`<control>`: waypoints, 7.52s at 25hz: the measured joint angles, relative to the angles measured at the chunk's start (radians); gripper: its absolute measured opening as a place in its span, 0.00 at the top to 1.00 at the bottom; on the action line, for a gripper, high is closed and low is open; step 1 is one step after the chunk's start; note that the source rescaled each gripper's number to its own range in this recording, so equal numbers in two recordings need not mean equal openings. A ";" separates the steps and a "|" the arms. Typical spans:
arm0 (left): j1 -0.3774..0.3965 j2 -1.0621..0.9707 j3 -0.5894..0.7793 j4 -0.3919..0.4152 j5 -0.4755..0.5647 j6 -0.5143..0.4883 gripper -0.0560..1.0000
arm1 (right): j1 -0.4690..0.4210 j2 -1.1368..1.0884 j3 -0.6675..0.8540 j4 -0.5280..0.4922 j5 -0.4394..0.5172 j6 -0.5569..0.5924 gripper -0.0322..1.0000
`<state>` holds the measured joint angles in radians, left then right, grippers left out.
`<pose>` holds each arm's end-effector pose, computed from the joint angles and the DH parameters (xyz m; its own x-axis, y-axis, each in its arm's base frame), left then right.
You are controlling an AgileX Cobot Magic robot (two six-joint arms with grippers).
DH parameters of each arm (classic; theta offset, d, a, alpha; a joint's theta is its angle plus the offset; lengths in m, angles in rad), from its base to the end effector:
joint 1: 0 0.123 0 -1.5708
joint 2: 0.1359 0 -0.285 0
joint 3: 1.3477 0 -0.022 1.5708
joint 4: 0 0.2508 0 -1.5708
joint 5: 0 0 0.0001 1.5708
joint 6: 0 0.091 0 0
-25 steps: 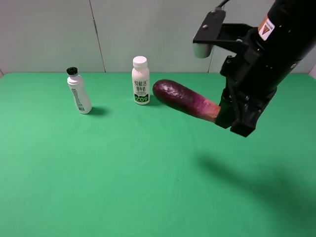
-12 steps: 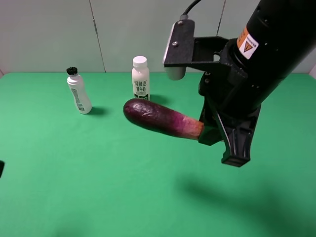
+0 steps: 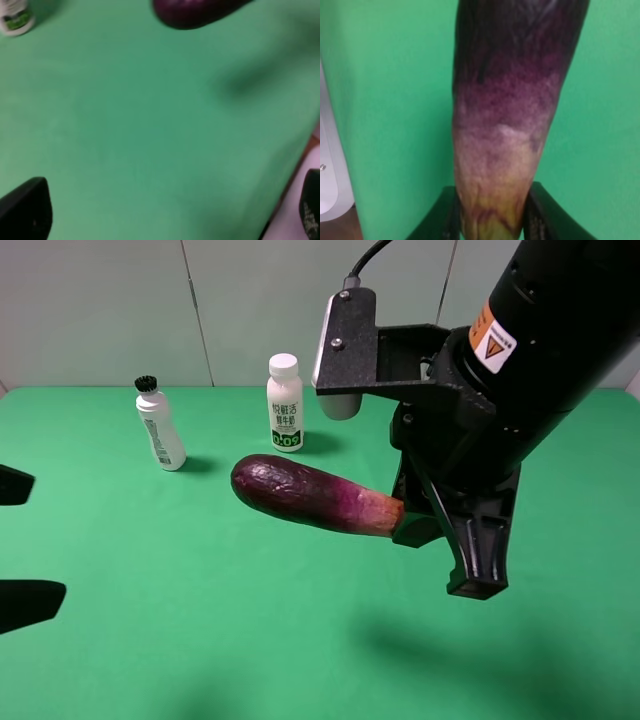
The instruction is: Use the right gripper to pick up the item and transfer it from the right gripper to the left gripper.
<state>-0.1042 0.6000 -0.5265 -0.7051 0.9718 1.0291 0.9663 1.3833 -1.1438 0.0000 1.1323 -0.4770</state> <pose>0.0857 -0.0580 0.2832 -0.3646 0.5048 -0.7825 0.7767 0.6284 0.0434 0.1490 0.2157 0.3040 -0.1066 -0.9622 -0.2508 -0.9813 0.1425 -0.1296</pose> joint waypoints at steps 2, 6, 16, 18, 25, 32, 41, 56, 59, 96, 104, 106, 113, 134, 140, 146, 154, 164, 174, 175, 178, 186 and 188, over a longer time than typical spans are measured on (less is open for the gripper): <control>-0.026 0.046 0.000 -0.019 -0.013 0.057 0.02 | 0.000 0.000 0.000 0.000 0.000 -0.004 0.97; -0.081 0.147 -0.021 -0.030 -0.047 0.166 0.02 | 0.000 0.000 0.000 0.000 -0.001 -0.007 0.97; -0.241 0.432 -0.160 -0.030 -0.161 0.320 0.02 | 0.000 0.000 0.000 0.011 -0.025 -0.032 0.97; -0.278 0.485 -0.188 -0.030 -0.174 0.343 0.02 | 0.000 0.000 0.000 0.014 -0.028 -0.035 0.97; -0.360 0.658 -0.302 -0.030 -0.217 0.383 0.02 | 0.000 0.000 0.000 0.047 -0.038 -0.063 0.97; -0.446 0.756 -0.340 -0.030 -0.220 0.432 0.02 | 0.000 0.000 0.000 0.060 -0.071 -0.088 0.97; -0.479 0.774 -0.347 -0.030 -0.223 0.466 0.28 | 0.000 0.000 0.000 0.074 -0.079 -0.105 0.97; -0.479 0.774 -0.347 -0.072 -0.222 0.482 0.93 | 0.000 0.000 0.000 0.071 -0.068 -0.111 0.97; -0.479 0.774 -0.347 -0.079 -0.220 0.484 0.93 | 0.000 0.000 0.000 0.070 -0.068 -0.111 0.97; -0.479 0.774 -0.347 -0.125 -0.225 0.491 0.94 | 0.000 -0.294 0.000 -0.097 0.081 0.415 0.00; -0.479 0.774 -0.347 -0.125 -0.225 0.491 0.94 | 0.000 -0.560 0.089 -0.117 0.084 0.571 0.00; -0.479 0.774 -0.347 -0.125 -0.225 0.491 0.94 | 0.000 -0.642 0.138 -0.118 0.085 0.610 0.00; -0.479 0.774 -0.347 -0.127 -0.225 0.488 0.94 | 0.000 -0.910 0.274 -0.143 0.088 0.694 0.00; -0.479 0.774 -0.347 -0.128 -0.225 0.487 0.94 | 0.000 -1.211 0.648 -0.016 -0.101 0.548 0.00; -0.479 0.774 -0.347 -0.128 -0.228 0.487 0.94 | 0.000 -1.211 0.648 0.000 -0.101 0.545 0.00; -0.479 0.774 -0.347 -0.128 -0.228 0.487 0.94 | -0.068 -1.213 0.648 0.017 -0.105 0.543 0.00; -0.479 0.774 -0.347 -0.128 -0.229 0.487 0.94 | -0.396 -1.287 0.648 0.018 -0.113 0.543 0.00; -0.479 0.774 -0.347 -0.128 -0.254 0.375 0.94 | -0.643 -1.389 0.648 0.019 -0.114 0.543 0.00; -0.479 0.708 -0.347 -0.129 -0.482 0.060 0.94 | -0.671 -1.389 0.648 0.019 -0.114 0.543 0.00; -0.479 0.698 -0.347 -0.124 -0.500 0.029 0.94 | -0.671 -1.389 0.648 0.019 -0.114 0.543 0.00; -0.479 0.665 -0.347 -0.068 -0.543 -0.084 0.94 | -0.671 -1.389 0.648 0.019 -0.114 0.543 0.00; -0.479 0.623 -0.324 0.375 -0.561 -0.627 0.94 | -0.671 -1.389 0.648 0.019 -0.114 0.543 0.00; -0.479 0.616 -0.304 0.526 -0.560 -0.790 0.94 | -0.671 -1.389 0.648 0.019 -0.114 0.543 0.00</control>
<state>-0.5835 1.2155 -0.8306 -0.1795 0.4116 0.2396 0.2948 -0.0057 -0.4961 0.0191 1.0181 0.0656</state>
